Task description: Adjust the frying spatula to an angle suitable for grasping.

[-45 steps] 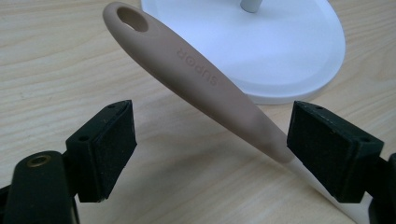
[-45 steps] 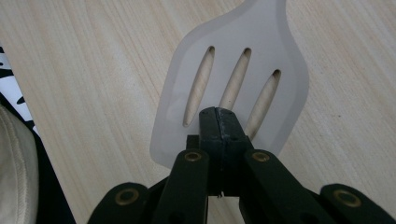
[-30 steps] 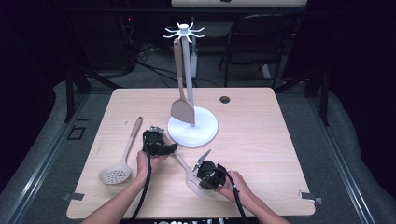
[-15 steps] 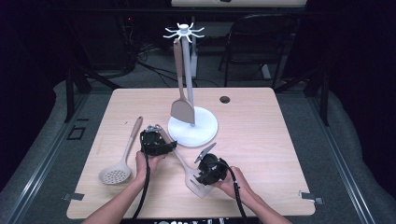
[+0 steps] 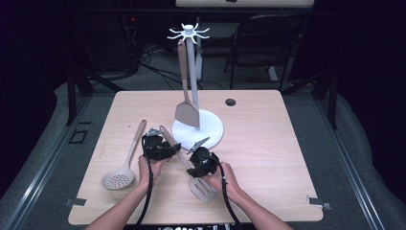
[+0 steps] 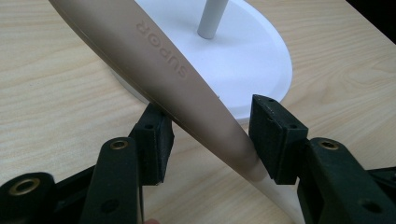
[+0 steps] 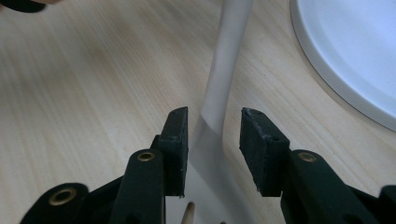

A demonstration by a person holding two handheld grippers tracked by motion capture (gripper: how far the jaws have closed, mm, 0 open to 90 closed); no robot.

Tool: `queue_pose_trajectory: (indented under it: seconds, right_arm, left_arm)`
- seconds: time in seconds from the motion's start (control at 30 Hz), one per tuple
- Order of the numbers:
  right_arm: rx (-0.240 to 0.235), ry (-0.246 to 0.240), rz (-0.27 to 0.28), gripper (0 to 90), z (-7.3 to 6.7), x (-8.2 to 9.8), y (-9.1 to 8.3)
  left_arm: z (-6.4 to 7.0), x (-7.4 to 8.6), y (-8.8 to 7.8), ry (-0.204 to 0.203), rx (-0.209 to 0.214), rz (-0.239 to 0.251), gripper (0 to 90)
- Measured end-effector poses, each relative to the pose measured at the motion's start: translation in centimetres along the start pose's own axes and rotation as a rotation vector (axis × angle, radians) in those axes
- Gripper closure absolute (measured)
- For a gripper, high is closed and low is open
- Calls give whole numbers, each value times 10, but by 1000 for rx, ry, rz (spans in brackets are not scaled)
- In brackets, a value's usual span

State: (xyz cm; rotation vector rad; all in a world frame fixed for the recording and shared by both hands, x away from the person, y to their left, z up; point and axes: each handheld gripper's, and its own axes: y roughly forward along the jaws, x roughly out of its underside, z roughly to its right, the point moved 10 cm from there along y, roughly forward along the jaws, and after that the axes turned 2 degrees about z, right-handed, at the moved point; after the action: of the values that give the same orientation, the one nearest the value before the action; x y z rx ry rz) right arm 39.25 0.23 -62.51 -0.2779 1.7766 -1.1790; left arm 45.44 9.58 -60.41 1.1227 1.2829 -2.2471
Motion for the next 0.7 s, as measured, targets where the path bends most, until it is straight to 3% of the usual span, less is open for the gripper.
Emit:
queue_pose_trajectory:
  seconds: [0.1, 0.37, 0.5, 0.53, 0.7]
  right_arm:
    - [-6, 4, -18, 634, 2, 1, 5]
    - [-30, 13, -3, 705, -1, 0, 5]
    - [-37, 70, 32, 743, -1, -1, 5]
    - [-41, 58, 25, 745, 0, 0, 4]
    - [-12, 58, 55, 755, 2, -4, 2]
  left_arm:
    - [2, -2, -2, 0, -3, 10, 504]
    - [6, -5, -5, 5, 0, 27, 518]
    - [9, -5, -8, 0, 6, 29, 520]
    - [10, -5, -8, -3, 11, 26, 519]
    - [17, -2, -9, -1, 33, 20, 516]
